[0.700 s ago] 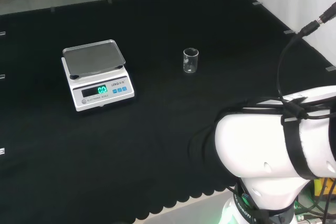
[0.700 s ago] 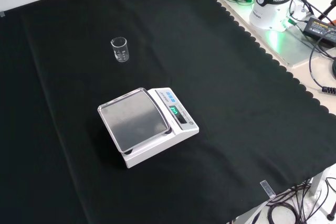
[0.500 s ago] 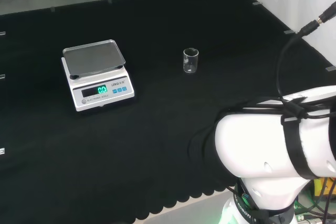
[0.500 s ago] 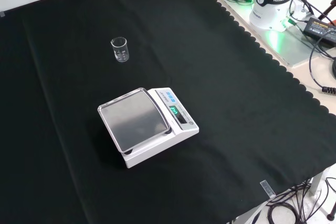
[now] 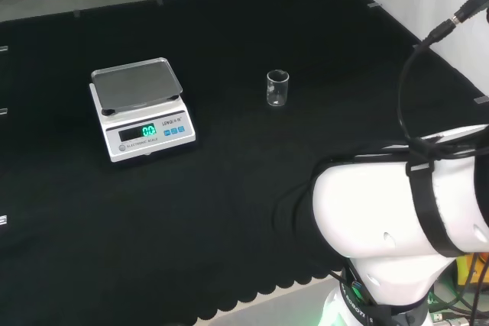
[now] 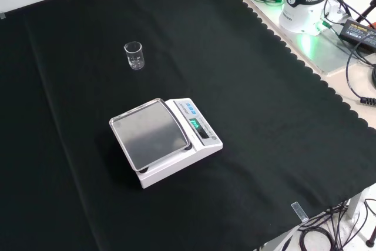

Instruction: Pick up the beaker.

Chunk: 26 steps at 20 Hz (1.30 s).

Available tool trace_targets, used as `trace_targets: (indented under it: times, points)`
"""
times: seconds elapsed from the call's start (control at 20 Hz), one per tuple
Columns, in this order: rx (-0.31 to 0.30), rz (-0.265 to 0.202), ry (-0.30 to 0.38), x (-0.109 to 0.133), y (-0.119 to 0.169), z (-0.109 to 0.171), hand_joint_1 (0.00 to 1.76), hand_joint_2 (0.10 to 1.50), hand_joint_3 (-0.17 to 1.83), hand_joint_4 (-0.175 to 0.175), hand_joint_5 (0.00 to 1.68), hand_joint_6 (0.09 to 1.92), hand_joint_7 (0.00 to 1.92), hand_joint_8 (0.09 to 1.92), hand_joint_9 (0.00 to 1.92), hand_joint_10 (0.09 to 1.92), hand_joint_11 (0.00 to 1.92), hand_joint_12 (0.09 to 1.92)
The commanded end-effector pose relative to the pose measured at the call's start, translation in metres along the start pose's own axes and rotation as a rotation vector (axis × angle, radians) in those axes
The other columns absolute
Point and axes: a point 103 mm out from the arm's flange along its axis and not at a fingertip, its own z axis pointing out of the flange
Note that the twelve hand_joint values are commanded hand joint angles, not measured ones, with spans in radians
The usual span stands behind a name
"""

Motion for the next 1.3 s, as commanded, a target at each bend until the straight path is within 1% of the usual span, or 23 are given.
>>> trace_targets:
  times: [0.05,0.1,0.25,0.5,0.75,0.9,1.15,1.3]
  points:
    - [-0.005,-0.013,0.015,0.016,0.007,0.004,0.29,1.04,-0.08,0.014,0.00,0.09,0.00,0.20,0.00,0.20,0.00,1.25]
    - [0.000,-0.011,0.015,0.014,0.010,0.006,0.29,1.04,-0.08,0.013,0.00,0.09,0.00,0.21,0.00,0.20,0.00,1.25]
    - [0.007,-0.026,0.036,0.005,0.019,0.013,0.28,1.04,-0.08,0.013,0.00,0.09,0.00,0.21,0.00,0.21,0.00,1.25]
    - [0.025,-0.046,0.083,0.004,0.044,0.029,0.28,1.04,-0.08,0.013,0.00,0.09,0.00,0.21,0.00,0.21,0.00,1.26]
    - [0.042,-0.064,0.135,-0.010,0.066,0.048,0.28,1.04,-0.08,0.012,0.00,0.09,0.00,0.22,0.00,0.21,0.00,1.26]
    - [0.061,-0.066,0.164,-0.021,0.083,0.065,0.28,1.04,-0.08,0.009,0.00,0.09,0.00,0.23,0.00,0.22,0.00,1.25]
    - [0.096,-0.075,0.214,-0.027,0.116,0.104,0.29,1.03,-0.08,0.004,0.00,0.09,0.00,0.26,0.00,0.23,0.00,1.25]
    - [0.114,-0.077,0.255,-0.037,0.135,0.125,0.29,1.03,-0.08,0.002,0.00,0.09,0.00,0.27,0.00,0.24,0.00,1.25]
